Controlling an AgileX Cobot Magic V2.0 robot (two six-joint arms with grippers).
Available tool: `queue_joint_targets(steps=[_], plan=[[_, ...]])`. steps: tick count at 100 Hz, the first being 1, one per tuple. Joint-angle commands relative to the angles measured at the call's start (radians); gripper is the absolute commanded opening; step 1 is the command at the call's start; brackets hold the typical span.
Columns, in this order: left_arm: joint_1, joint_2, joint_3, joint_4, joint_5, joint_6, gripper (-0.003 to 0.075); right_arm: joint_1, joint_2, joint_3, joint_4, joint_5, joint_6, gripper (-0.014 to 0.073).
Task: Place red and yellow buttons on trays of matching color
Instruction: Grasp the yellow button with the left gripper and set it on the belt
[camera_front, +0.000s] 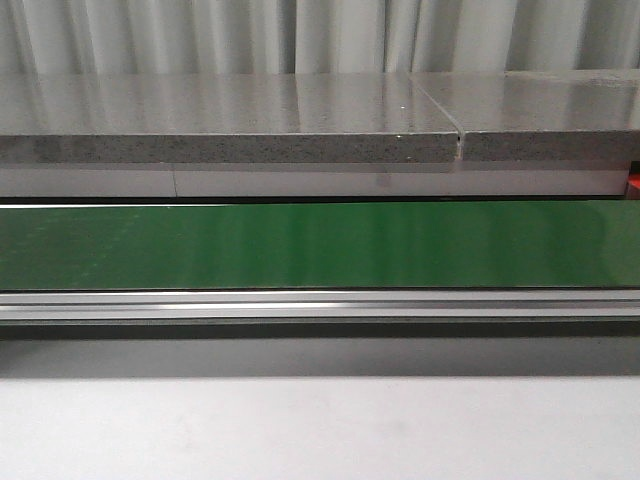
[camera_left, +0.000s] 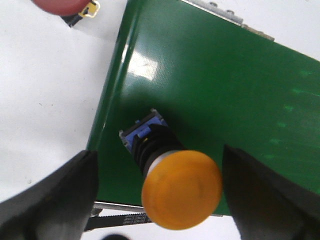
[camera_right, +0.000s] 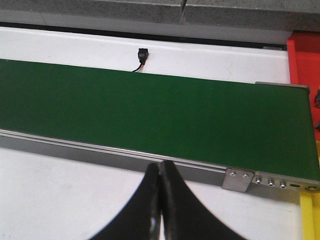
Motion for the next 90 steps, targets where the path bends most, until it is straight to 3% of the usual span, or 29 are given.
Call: queue_joint_targets(steps=[1, 47, 69, 90], plan=[[-0.007, -0.051, -0.031, -0.04, -0.029, 0.004, 0.0533, -0.001, 0.002, -0.024, -0.002, -0.069, -0.008, -0.0066], [0.031, -0.195, -0.031, -0.042, -0.096, 0.004, 0.0533, -0.001, 0.002, -0.024, -0.002, -0.069, -0.008, -0.0066], [0.134, -0.208, -0.019, -0.027, -0.012, 0.017, 0.0533, -0.001, 0.002, -0.024, -0.002, -0.069, -0.008, -0.0066], [0.246, -0.233, 0.085, -0.019, -0.014, 0.02, 0.0533, -0.001, 0.002, -0.024, -0.002, -0.069, -0.008, -0.0066]])
